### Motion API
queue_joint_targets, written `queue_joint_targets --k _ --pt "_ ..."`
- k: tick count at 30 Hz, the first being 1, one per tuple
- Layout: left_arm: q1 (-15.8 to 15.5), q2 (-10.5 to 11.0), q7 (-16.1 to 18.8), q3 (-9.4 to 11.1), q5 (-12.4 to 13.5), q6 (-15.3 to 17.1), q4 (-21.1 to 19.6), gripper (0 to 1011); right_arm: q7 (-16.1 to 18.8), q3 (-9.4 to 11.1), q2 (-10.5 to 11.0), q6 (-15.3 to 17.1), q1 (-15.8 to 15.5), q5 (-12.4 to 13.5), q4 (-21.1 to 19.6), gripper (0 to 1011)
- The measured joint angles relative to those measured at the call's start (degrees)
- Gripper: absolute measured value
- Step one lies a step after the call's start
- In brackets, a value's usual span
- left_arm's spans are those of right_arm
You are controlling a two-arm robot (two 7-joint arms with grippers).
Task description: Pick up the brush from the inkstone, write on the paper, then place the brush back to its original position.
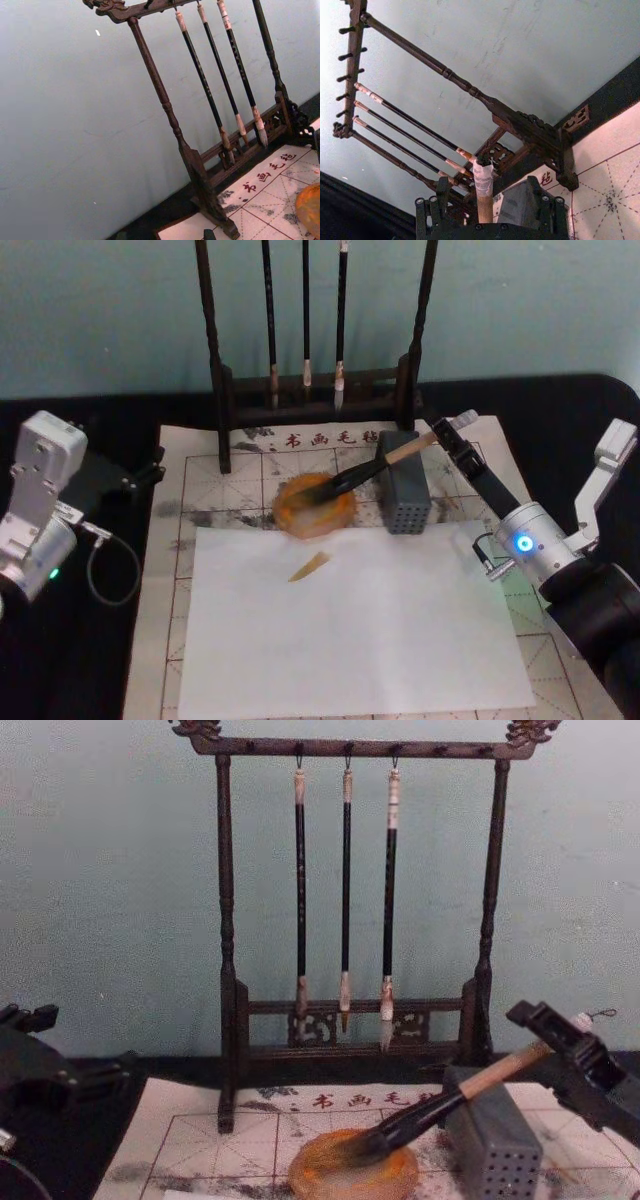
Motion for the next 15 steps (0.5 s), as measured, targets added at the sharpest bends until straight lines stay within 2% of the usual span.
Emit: queue_joint_targets --k 15 --pt "0.00 0.00 0.00 0.00 0.00 0.00 0.00 1001 0.10 0.04 -0.02 -0.02 0.03 -0.15 0.03 1000"
